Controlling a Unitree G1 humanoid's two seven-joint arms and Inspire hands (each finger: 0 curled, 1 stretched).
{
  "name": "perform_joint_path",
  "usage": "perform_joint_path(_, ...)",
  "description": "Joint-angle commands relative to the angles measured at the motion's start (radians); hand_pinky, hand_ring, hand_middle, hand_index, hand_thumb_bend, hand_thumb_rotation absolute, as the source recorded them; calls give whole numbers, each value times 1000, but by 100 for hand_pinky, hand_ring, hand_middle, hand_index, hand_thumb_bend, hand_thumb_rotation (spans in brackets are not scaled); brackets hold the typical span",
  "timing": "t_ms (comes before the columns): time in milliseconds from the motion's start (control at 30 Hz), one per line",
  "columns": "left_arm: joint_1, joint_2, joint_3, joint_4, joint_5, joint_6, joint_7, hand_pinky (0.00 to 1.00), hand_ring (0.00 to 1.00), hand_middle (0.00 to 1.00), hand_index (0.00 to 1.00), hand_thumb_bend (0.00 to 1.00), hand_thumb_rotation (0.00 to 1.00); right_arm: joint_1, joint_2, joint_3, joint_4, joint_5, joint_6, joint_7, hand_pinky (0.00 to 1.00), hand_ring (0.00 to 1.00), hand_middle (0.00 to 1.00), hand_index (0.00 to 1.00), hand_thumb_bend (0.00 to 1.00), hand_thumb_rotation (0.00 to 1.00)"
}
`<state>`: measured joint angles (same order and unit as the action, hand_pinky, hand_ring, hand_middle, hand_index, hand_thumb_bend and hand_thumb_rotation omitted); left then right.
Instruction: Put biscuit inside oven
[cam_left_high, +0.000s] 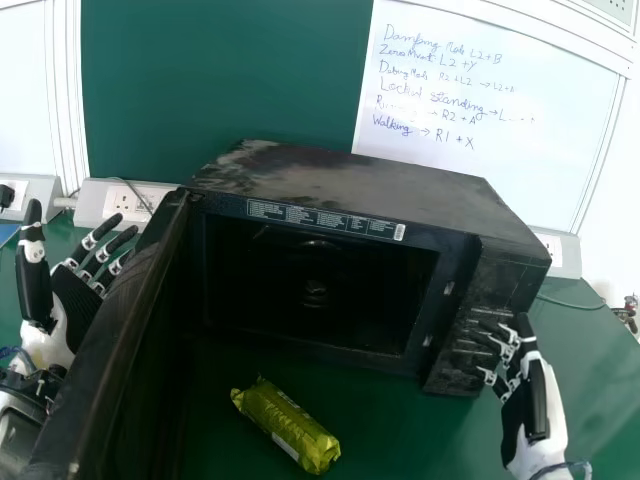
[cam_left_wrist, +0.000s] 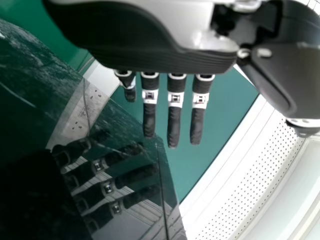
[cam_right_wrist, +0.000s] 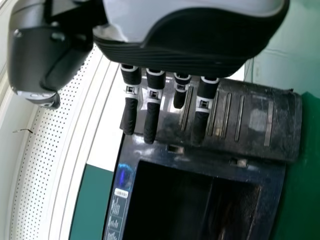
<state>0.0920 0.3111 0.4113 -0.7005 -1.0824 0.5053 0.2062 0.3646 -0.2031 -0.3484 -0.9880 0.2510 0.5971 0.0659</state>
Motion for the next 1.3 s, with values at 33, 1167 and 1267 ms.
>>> perform_joint_path(33, -3, 6, -2, 2, -4, -5, -7, 86, 78, 73, 73, 56, 21, -18, -6, 7, 0, 6, 12, 0, 61, 69, 70, 74, 79, 18)
perform_joint_path(1167, 5, 0, -6, 1, 1, -9, -11, 85, 77, 73, 73, 52, 23, -67, -69, 224, -59, -127, 68, 12, 63, 70, 73, 76, 83, 19)
perform_joint_path(1267, 5, -2, -3, 8, -3, -13, -21, 88, 78, 74, 75, 51, 23, -75, -73, 245, -59, -135, 70, 13, 64, 72, 75, 77, 82, 19)
